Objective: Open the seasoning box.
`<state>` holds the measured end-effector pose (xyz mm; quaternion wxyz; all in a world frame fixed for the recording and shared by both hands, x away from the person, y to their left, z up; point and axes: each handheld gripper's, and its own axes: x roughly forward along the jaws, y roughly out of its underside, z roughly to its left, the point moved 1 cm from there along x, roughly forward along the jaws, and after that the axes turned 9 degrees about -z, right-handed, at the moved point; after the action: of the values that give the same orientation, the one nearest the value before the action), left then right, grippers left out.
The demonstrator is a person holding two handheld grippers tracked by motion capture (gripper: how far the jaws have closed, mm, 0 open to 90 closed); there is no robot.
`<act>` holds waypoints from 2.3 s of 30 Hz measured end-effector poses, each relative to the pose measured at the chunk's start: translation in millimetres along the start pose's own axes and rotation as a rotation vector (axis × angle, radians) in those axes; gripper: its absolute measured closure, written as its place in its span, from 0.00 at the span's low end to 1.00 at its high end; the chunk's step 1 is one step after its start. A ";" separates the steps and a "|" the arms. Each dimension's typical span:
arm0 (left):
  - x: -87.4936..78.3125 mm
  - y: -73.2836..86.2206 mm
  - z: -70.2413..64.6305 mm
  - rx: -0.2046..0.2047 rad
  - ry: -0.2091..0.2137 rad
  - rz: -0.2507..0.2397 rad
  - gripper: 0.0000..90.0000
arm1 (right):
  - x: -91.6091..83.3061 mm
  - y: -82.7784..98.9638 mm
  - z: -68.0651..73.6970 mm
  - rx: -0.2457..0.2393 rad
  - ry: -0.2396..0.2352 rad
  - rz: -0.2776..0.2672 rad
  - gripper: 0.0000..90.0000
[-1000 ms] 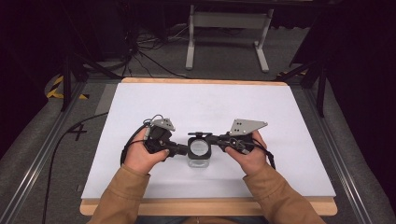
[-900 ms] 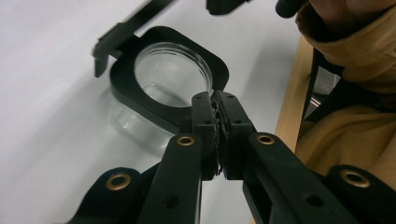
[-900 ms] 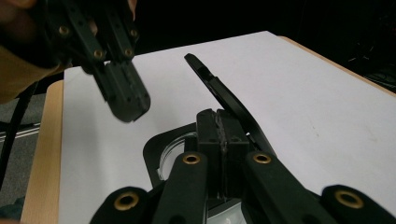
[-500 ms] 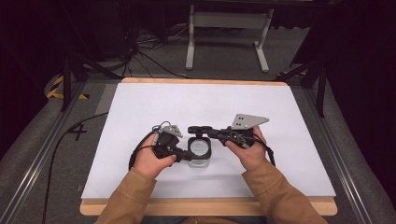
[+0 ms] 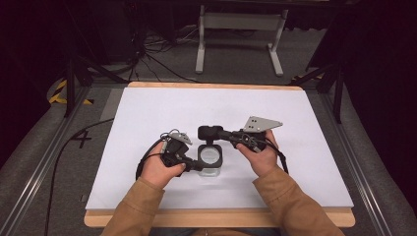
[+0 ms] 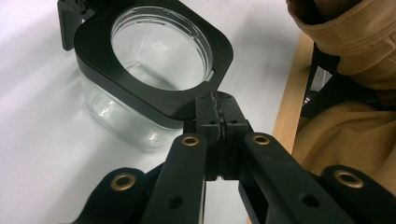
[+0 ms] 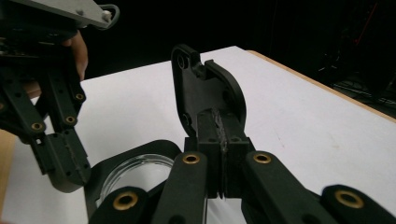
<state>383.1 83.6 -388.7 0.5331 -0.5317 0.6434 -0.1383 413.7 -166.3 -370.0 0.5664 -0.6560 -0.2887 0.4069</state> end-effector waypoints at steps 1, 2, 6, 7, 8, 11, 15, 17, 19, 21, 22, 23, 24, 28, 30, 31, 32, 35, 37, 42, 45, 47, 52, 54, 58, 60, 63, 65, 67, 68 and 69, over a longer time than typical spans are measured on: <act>0.1 0.0 -0.1 0.002 0.000 0.003 0.99 | 0.8 0.6 -0.4 0.004 0.001 -0.004 1.00; 0.3 -0.1 -0.5 0.004 -0.002 0.003 0.99 | 1.2 1.0 -1.2 0.001 0.006 -0.003 1.00; 2.0 -0.7 -2.9 0.006 -0.008 0.009 0.99 | 2.3 1.6 -1.9 0.007 0.017 -0.004 1.00; 2.3 -0.7 -2.8 0.008 -0.005 0.011 0.99 | 2.8 1.8 -2.0 0.004 0.021 -0.007 1.00; 2.4 -0.6 -2.8 0.007 -0.003 0.011 0.99 | 3.0 1.9 -2.0 0.002 0.024 -0.006 1.00; 2.1 -0.6 -3.1 0.007 -0.005 0.012 0.98 | 3.3 2.1 -2.1 0.002 0.025 -0.004 0.99; 0.7 -1.0 -3.7 0.012 -0.009 0.012 0.97 | 3.0 1.8 -1.5 0.001 0.016 -0.002 0.97; -1.5 -1.9 -4.0 0.020 -0.011 0.008 0.96 | 2.0 1.2 -0.4 0.001 0.017 0.003 0.96; -5.0 -3.4 -5.2 0.022 -0.017 -0.010 0.94 | 0.1 -0.1 1.0 0.002 0.016 0.005 0.96; -9.2 -5.0 -6.4 0.026 -0.020 -0.025 0.93 | -2.6 -1.9 1.0 -0.002 0.016 0.001 0.95; -11.0 -5.6 -6.7 0.029 -0.024 -0.031 0.93 | -4.2 -3.1 0.7 -0.004 0.014 0.001 0.94; -13.3 -6.2 -7.0 0.032 -0.027 -0.037 0.92 | -5.3 -3.9 1.0 0.002 0.016 -0.001 0.94; -15.6 -6.8 -7.3 0.032 -0.032 -0.044 0.92 | -7.3 -5.3 0.6 -0.001 0.017 -0.005 0.93; -27.2 -9.0 -7.5 0.041 -0.054 -0.071 0.90 | -17.4 -11.9 -1.0 0.001 0.026 -0.020 0.92; -32.8 -10.1 -6.9 0.044 -0.062 -0.081 0.89 | -23.2 -15.0 -2.7 0.006 0.034 -0.025 0.91; -35.9 -10.5 -6.4 0.045 -0.068 -0.091 0.89 | -26.1 -16.0 -3.8 0.009 0.039 -0.028 0.90; -40.2 -11.1 -5.7 0.044 -0.076 -0.097 0.89 | -28.9 -16.7 -5.5 0.007 0.048 -0.031 0.90; -49.1 -12.2 -4.0 0.041 -0.097 -0.121 0.88 | -37.9 -16.7 -11.6 0.022 0.070 -0.032 0.89; -55.1 -12.3 -1.1 0.042 -0.109 -0.131 0.87 | -44.0 -16.3 -16.1 0.033 0.086 -0.029 0.88; -66.1 -12.5 7.7 0.032 -0.150 -0.157 0.85 | -59.8 -14.9 -28.0 0.053 0.133 -0.014 0.85; -71.0 -13.8 13.5 0.028 -0.177 -0.166 0.82 | -70.9 -12.0 -36.5 0.069 0.171 -0.002 0.83; -74.8 -14.5 17.4 0.014 -0.190 -0.172 0.80 | -79.4 -9.9 -41.9 0.076 0.203 0.008 0.81; -81.7 -15.3 27.2 0.014 -0.235 -0.179 0.77 | -97.5 -5.9 -51.9 0.097 0.251 0.026 0.78; -83.9 -14.4 34.4 0.011 -0.260 -0.183 0.75 | -108.2 -2.4 -57.9 0.111 0.277 0.051 0.74; -85.6 -12.6 45.5 -0.002 -0.292 -0.175 0.74 | -122.7 4.0 -67.9 0.131 0.326 0.069 0.70; -85.6 -11.0 51.6 -0.010 -0.309 -0.167 0.74 | -128.1 7.0 -72.7 0.151 0.341 0.073 0.69; -84.1 -8.0 58.9 -0.022 -0.317 -0.162 0.74 | -134.5 12.9 -80.8 0.167 0.373 0.097 0.67; -82.4 -4.5 65.2 -0.041 -0.332 -0.151 0.74 | -137.3 19.4 -87.5 0.183 0.390 0.125 0.65; -80.5 0.0 73.9 -0.046 -0.343 -0.148 0.73 | -138.9 28.0 -94.5 0.206 0.407 0.152 0.64; -80.0 2.5 78.3 -0.045 -0.356 -0.142 0.72 | -139.6 31.9 -97.8 0.206 0.418 0.168 0.63; -79.3 3.9 80.8 -0.045 -0.363 -0.145 0.71 | -139.7 36.3 -101.2 0.211 0.430 0.181 0.62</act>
<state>437.7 182.5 -380.6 0.6168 -0.6046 0.4999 -0.0637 427.7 -342.0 -373.9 0.6413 -0.6879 -0.0577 0.3350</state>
